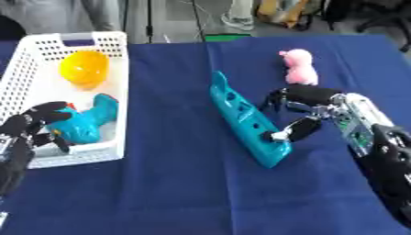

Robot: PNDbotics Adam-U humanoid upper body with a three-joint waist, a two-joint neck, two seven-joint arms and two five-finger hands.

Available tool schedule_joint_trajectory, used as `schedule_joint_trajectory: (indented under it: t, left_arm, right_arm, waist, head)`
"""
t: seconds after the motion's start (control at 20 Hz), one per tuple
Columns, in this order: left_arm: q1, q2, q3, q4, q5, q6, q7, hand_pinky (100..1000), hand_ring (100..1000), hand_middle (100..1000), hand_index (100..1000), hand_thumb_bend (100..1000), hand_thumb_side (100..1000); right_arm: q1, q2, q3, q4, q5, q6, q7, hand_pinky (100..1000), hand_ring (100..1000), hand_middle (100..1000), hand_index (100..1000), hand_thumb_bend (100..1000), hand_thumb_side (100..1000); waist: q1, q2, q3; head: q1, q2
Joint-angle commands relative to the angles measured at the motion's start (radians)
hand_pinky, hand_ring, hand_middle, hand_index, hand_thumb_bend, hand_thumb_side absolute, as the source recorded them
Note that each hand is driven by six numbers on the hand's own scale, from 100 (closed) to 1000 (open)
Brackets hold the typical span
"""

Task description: Pick up objects on the table and place them in the box.

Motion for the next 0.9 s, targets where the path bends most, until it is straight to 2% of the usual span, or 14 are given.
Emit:
schedule_joint_trajectory:
  t: [0.05,0.3,0.4,0.7,0.9]
  left_arm:
    - [-0.007,0.003,0.004,-0.01,0.003,-0.002,-0.001,457,836,840,771,280,1000]
    - [-0.005,0.003,0.004,-0.009,0.004,-0.001,0.0,457,836,840,771,279,1000]
    - [-0.003,0.005,0.005,-0.008,0.005,-0.001,0.0,457,836,840,771,279,1000]
    - [0.008,0.014,0.006,-0.003,0.004,0.0,0.001,457,837,840,771,280,1000]
    - [0.016,0.02,0.006,0.001,0.003,0.0,0.002,457,837,840,771,280,1000]
  right_arm:
    - [-0.002,-0.005,0.012,-0.01,0.019,-0.003,0.008,535,664,757,834,485,693]
    - [-0.01,-0.008,0.013,-0.006,0.024,-0.002,0.001,536,666,759,838,482,694]
    - [-0.018,-0.015,0.019,-0.007,0.013,-0.008,0.001,532,665,761,842,498,720]
    - [-0.045,-0.066,0.058,-0.015,-0.095,-0.028,0.041,526,665,762,843,472,750]
    - [-0.061,-0.105,0.085,-0.037,-0.187,-0.018,0.072,527,674,767,847,445,762]
  waist:
    - [0.001,-0.016,0.0]
    - [0.001,-0.019,0.0]
    - [-0.002,-0.023,0.0]
    - [-0.019,-0.041,-0.009]
    - [-0.03,-0.052,-0.018]
  head:
    - [-0.002,-0.008]
    - [-0.003,-0.007]
    - [-0.001,-0.005]
    - [0.006,0.007]
    - [0.007,0.014]
